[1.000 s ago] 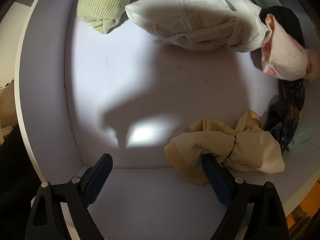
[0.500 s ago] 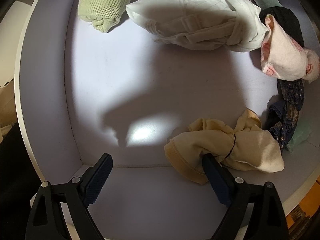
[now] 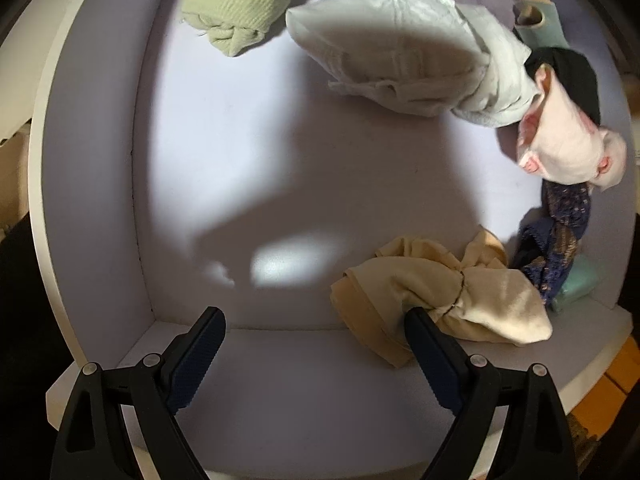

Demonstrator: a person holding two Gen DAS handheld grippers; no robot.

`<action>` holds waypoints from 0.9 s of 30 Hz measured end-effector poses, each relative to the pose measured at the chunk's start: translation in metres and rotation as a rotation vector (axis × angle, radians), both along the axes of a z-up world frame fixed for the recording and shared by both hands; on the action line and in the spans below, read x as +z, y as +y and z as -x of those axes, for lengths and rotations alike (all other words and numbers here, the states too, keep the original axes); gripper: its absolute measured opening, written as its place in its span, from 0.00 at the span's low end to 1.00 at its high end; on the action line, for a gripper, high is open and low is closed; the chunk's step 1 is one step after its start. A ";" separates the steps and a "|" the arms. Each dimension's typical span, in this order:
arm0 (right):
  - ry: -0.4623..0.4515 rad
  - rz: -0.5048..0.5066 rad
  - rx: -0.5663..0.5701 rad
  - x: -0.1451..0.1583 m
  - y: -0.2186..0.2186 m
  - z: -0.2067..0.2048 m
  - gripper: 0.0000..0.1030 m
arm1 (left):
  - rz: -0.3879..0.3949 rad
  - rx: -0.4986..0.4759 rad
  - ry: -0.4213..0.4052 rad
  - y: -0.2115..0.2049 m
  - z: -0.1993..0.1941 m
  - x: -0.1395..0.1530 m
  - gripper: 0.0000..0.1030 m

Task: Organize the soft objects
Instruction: 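Open the right gripper to release the garment in the tray, then move the right tool back down toward the open drawer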

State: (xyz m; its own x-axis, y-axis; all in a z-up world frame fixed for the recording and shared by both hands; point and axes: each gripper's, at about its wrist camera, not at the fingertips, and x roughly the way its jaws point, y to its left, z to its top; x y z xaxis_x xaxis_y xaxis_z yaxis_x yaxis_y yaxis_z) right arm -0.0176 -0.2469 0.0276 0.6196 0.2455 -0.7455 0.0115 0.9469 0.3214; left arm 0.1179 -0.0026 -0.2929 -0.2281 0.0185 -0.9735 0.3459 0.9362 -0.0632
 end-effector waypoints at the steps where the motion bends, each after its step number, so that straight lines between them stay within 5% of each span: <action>1: 0.024 0.017 0.033 -0.013 0.008 0.005 0.75 | 0.011 0.001 0.003 0.001 0.000 0.001 0.90; 6: 0.238 0.045 0.074 -0.078 0.027 0.004 0.76 | 0.064 -0.078 0.015 -0.001 0.006 0.012 0.90; 11: 0.455 0.126 0.054 -0.128 0.026 -0.001 0.76 | 0.018 -0.224 -0.008 -0.015 0.015 0.009 0.90; 21: 0.530 0.027 -0.056 -0.143 0.003 0.001 0.76 | -0.039 -0.351 -0.062 -0.031 0.002 -0.007 0.92; 25: 0.537 0.007 -0.065 -0.147 0.004 -0.002 0.76 | -0.104 -0.266 -0.147 -0.016 -0.013 -0.006 0.92; 27: 0.540 0.007 -0.067 -0.148 0.005 -0.003 0.76 | -0.097 -0.149 -0.154 0.005 -0.025 -0.001 0.91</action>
